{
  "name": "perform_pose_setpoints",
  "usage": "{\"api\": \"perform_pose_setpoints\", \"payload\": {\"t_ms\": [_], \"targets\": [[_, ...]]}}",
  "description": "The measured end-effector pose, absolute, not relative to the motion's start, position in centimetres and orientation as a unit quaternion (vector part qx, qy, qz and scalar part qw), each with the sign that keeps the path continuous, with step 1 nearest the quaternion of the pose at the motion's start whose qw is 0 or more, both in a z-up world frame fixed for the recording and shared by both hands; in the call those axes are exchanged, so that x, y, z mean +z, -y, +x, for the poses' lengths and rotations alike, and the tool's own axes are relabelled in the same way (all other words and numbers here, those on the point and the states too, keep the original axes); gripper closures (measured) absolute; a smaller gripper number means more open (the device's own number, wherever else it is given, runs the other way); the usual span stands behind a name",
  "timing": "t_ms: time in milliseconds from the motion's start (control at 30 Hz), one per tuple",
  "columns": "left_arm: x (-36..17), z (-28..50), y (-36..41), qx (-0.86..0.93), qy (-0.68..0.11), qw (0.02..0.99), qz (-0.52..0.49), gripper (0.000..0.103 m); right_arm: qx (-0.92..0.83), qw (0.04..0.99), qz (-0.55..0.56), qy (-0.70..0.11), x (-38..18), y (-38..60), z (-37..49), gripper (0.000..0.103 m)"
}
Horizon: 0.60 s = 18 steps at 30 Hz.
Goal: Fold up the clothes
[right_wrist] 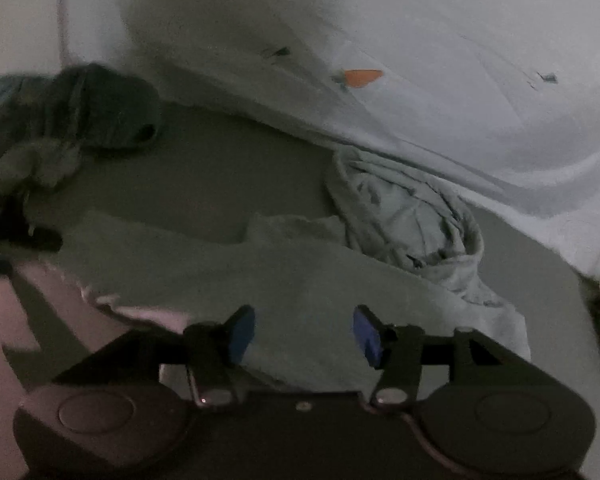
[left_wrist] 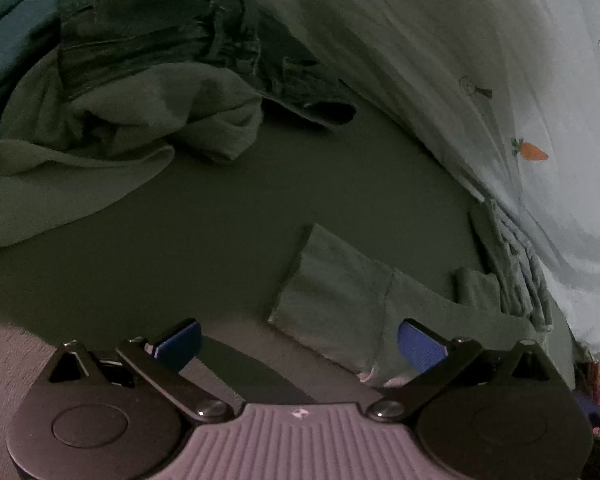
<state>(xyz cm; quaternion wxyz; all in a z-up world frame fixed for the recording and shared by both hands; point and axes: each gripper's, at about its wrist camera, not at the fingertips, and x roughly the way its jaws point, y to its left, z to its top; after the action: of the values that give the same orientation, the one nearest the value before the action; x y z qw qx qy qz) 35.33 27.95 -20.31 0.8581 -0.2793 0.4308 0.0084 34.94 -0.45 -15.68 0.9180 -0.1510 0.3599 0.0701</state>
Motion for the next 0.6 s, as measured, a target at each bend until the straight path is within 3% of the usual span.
{"api": "perform_pose_setpoints", "payload": {"t_ms": [233, 533, 600], "targets": [[-20.8, 36.5, -31.5, -0.033, -0.446, 0.820, -0.357, 0.000, 0.181, 0.894, -0.188, -0.363, -18.6, -7.6, 35.6, 0.045], [-18.5, 35.9, -36.8, -0.011, -0.385, 0.825, -0.414, 0.000, 0.296, 0.861, -0.232, -0.342, -20.9, -17.5, 36.4, 0.049], [-18.5, 35.6, -37.3, 0.000, -0.379, 0.823, -0.424, 0.000, 0.299, 0.850, -0.244, -0.358, -21.8, -18.4, 37.2, 0.065]]}}
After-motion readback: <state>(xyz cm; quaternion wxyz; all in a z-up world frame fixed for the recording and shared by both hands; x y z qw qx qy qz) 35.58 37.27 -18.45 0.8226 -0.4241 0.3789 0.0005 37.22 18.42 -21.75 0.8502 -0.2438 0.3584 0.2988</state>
